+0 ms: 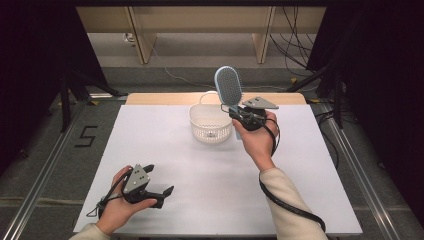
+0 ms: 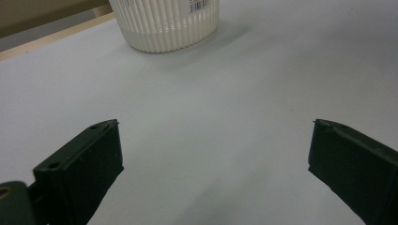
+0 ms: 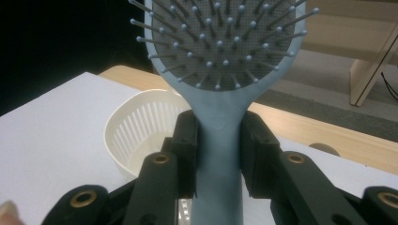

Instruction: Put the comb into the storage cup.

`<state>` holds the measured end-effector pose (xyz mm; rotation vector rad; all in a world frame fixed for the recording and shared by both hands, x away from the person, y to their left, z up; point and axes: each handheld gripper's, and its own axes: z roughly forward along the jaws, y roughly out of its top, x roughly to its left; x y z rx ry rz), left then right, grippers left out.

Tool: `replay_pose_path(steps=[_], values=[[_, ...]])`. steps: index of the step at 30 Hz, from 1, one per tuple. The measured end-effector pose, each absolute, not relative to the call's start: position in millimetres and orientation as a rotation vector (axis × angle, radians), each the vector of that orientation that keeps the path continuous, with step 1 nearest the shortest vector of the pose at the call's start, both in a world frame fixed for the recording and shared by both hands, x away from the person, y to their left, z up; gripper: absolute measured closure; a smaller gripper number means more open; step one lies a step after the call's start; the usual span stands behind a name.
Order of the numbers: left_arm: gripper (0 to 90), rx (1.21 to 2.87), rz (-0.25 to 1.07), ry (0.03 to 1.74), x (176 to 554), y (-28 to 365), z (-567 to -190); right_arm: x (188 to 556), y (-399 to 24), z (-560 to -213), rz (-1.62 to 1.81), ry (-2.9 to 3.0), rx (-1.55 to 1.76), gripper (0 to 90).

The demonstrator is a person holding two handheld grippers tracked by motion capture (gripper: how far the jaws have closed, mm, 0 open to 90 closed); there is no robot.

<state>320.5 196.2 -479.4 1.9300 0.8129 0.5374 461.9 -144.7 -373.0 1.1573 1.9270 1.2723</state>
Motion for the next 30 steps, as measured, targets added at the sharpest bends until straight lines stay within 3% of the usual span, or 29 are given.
replay_pose_path(steps=[30], values=[[2.7,1.93,0.538,0.811,320,196,-479,471,-133,-370,1.264,1.933,1.137,70.6]])
